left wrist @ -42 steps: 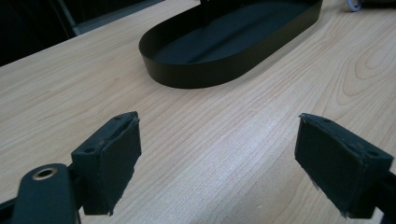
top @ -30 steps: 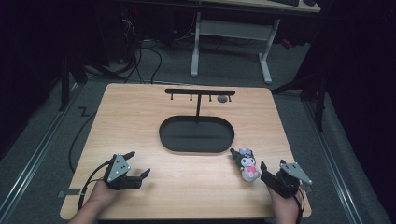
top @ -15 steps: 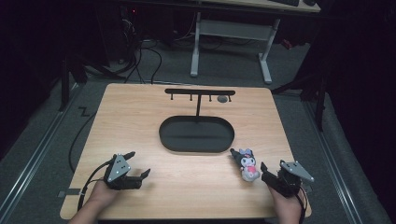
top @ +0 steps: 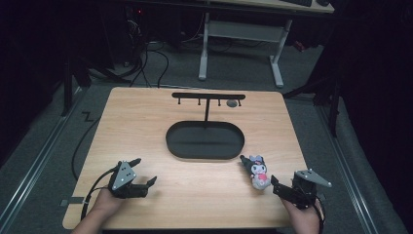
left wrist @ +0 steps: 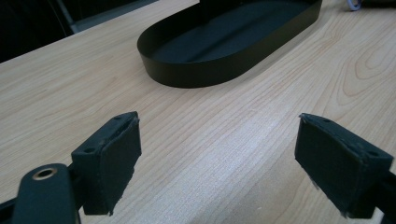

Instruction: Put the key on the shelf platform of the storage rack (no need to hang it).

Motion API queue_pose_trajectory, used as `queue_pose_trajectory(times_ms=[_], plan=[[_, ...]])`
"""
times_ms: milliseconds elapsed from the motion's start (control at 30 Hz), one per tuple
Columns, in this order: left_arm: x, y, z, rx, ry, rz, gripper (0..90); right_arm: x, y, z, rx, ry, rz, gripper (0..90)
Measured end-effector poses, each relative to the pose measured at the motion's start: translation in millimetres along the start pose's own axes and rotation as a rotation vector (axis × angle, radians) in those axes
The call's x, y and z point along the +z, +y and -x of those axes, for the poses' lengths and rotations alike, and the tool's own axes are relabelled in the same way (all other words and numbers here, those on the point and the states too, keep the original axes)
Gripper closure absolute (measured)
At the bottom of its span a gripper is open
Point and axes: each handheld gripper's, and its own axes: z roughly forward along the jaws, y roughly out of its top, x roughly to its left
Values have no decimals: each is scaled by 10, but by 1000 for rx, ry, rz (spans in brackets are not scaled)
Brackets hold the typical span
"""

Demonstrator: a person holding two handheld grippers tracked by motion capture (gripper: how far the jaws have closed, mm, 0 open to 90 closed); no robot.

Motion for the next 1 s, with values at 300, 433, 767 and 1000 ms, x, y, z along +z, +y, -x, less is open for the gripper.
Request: queue_pose_trajectory(times_ms=[300,433,767,1000], plan=[[-3,1,3,6,-1,-3,154,-21,57,-238,-76,52,-7,97],[-10,-5,8,5,3,3,154,14,56,-291,-90,62,-36,91],[-39,-17,25,16,17,15,154,194,63,-404,-124,95,-157,103],[-39,-15,17,11,8,16,154,229,152,-382,-109,78,-248,146]])
